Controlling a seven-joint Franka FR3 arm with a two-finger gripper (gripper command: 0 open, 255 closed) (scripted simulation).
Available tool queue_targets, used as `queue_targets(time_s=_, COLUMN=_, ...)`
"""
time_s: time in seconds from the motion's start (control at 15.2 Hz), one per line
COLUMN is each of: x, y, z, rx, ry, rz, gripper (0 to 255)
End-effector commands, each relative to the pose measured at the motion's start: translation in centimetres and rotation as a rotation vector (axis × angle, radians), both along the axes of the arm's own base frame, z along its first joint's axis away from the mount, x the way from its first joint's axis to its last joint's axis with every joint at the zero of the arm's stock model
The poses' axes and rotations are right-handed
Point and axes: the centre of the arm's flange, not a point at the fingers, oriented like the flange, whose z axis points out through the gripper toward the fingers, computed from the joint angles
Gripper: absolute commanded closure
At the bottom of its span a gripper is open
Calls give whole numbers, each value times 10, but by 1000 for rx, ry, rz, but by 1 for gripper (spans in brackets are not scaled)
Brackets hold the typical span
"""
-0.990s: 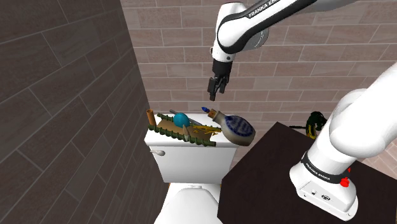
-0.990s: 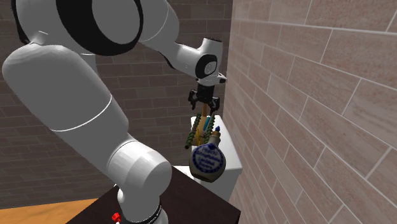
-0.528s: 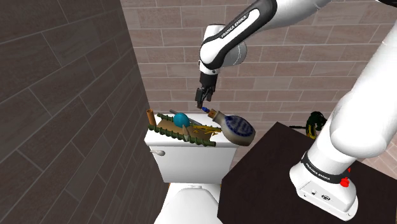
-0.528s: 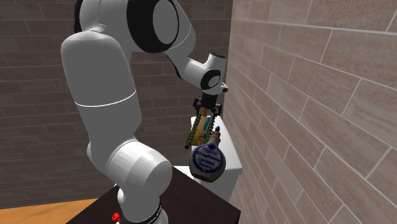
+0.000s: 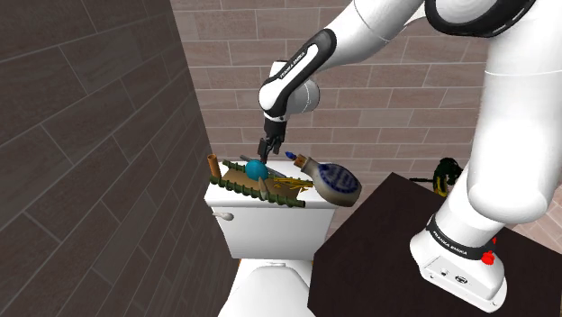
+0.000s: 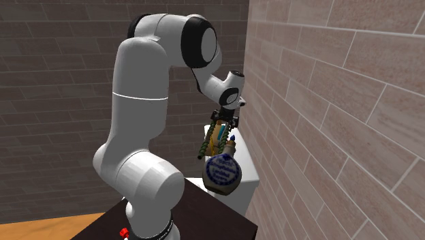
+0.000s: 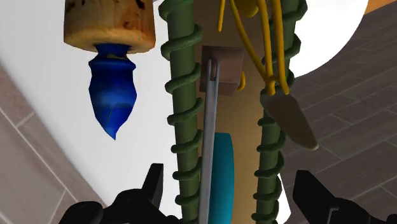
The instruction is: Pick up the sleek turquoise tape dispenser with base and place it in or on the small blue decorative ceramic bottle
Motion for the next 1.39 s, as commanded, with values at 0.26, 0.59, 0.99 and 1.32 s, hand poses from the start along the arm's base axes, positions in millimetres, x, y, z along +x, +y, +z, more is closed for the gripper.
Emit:
queue_targets(time_s=0.26, x=21, y=11, z=-37, rx=13, ry=-8, rz=11, gripper=0)
queue_targets(time_s=0.59, x=22, y=17, z=-60, rx=13, ry=-8, rz=11, gripper=0)
queue_targets(time_s=0.99, x=22, y=17, z=-60, rx=13, ry=-8, rz=11, gripper=0)
queue_targets(time_s=1.32, x=22, y=17, z=-60, rx=13, ry=-8, rz=11, gripper=255)
